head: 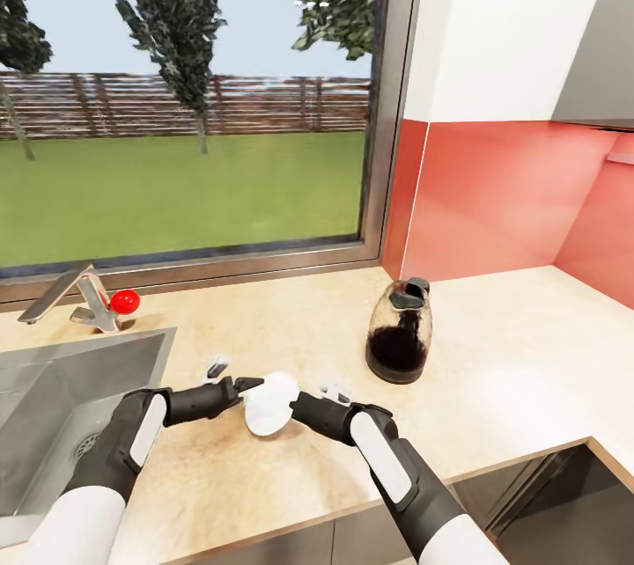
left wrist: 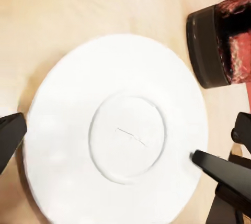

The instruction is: Set up a coffee station on the kitchen countertop: keep the coffee maker on the countertop, move the bottle of coffee from the kitchen shelf to the counter next to the coffee maker, place a paper coffee filter on top of the coffee maker, put the saucer next to the coffee maker with the coffee cup on the saucer, and place the electric kettle next to the coffee maker.

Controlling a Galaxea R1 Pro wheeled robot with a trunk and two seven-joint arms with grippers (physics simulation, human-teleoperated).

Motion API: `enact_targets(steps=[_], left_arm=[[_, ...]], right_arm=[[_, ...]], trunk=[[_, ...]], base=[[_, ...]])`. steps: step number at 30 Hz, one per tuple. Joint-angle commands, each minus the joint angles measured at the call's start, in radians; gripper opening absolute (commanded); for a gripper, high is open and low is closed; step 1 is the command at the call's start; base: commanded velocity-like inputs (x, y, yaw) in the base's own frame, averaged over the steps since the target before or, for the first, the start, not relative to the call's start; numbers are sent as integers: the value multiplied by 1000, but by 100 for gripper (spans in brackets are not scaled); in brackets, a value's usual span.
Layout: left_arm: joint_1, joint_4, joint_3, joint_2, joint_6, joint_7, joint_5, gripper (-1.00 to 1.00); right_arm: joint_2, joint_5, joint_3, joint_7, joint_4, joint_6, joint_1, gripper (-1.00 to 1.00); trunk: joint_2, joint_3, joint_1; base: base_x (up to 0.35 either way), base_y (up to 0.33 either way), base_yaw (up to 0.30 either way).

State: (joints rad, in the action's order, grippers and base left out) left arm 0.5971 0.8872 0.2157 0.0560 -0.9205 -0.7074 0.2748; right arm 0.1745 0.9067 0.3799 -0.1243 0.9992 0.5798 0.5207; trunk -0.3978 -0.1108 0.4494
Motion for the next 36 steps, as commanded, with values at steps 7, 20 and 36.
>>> enact_targets(steps=[7,20,36], left_arm=[[8,2,36,46,-6,-4,-2,100],[16,3,67,89,-16,-4,18,100],[2,3,87,268,-33,-4,203,100]], right_arm=[[0,14,1,-6,2,2,1,-100],[0,14,1,-6,31,2,1,-100],[0,11,2,-1,252,0,1,-100]], trunk=[[-2,-2,1],[-2,-2,1],[-2,-2,1]], base=[[0,0,0],[0,0,0],[-110,0,0]])
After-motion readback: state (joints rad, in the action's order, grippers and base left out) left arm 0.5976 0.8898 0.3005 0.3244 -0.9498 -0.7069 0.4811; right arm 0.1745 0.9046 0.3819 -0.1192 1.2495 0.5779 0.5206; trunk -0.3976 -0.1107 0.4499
